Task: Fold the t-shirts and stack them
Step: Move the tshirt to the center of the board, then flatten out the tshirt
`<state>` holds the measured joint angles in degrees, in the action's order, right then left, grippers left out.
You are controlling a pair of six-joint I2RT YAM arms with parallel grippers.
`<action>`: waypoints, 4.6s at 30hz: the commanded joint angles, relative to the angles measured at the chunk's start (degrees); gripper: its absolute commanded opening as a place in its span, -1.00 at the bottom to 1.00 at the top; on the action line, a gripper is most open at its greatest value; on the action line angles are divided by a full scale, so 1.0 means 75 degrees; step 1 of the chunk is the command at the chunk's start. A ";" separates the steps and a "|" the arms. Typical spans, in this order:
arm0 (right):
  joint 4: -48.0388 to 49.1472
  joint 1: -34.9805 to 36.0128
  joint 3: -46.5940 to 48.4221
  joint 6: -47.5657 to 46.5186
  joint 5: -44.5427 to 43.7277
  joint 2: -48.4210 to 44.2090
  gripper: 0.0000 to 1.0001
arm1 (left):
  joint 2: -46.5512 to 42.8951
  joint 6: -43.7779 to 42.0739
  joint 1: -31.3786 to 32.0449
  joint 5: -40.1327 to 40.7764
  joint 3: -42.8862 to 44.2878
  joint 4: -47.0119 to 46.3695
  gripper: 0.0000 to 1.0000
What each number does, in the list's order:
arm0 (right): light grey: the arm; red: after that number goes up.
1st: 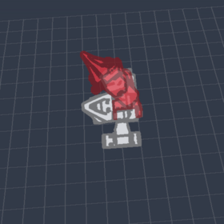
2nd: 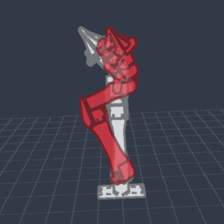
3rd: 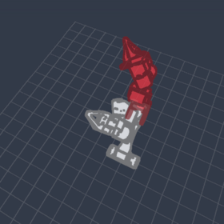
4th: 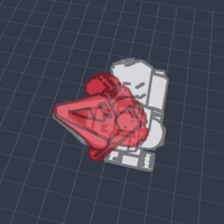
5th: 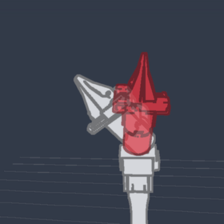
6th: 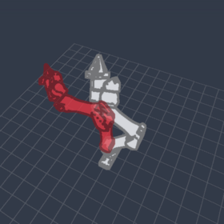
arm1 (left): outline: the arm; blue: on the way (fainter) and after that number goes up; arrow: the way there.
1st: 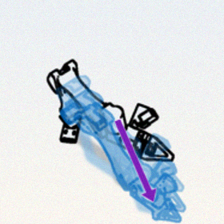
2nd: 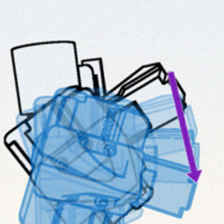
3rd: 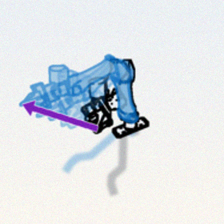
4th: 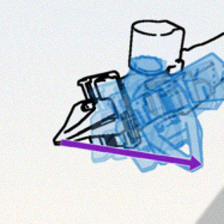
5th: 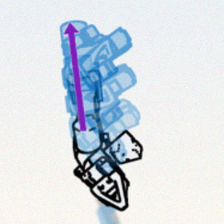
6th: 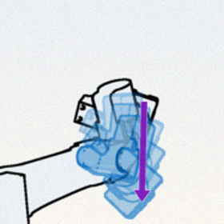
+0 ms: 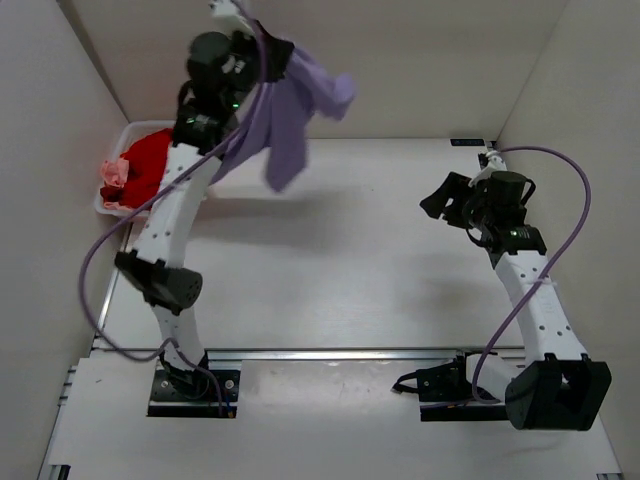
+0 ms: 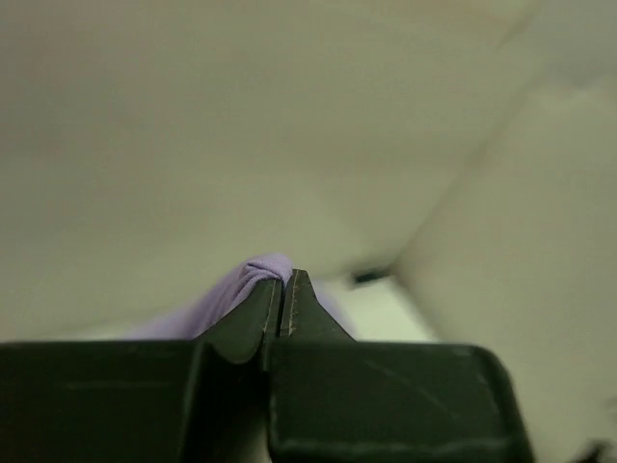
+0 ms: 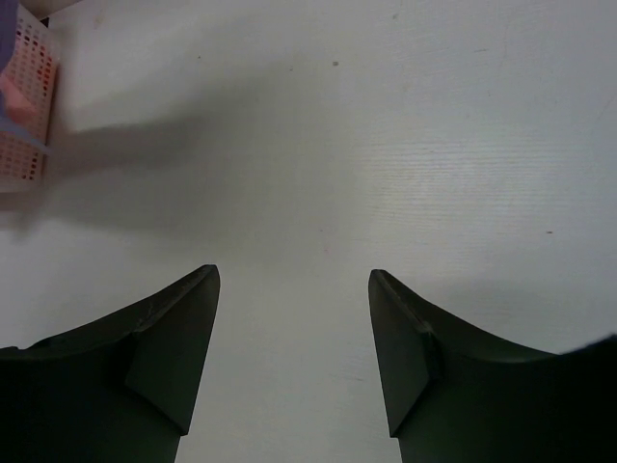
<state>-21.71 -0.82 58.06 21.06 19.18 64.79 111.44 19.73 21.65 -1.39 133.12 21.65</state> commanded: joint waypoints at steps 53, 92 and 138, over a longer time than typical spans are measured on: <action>-0.1101 -0.0500 -0.0663 0.0731 -0.0916 0.1193 0.50 | -0.2859 0.0323 -0.1750 0.0783 -1.0788 0.1322 0.47; -0.0738 -0.0688 -0.0746 0.0861 -0.1327 0.2622 0.12 | -0.3071 0.0534 -0.1739 0.1240 -1.1211 0.0395 0.55; -0.2281 -0.0933 0.6991 0.0380 0.0420 0.4046 -1.00 | -0.2356 -0.0157 -0.1504 0.2036 -0.2716 0.2282 -1.00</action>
<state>-34.50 -8.49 99.18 25.87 20.10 85.95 89.82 20.71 10.22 15.25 107.53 36.07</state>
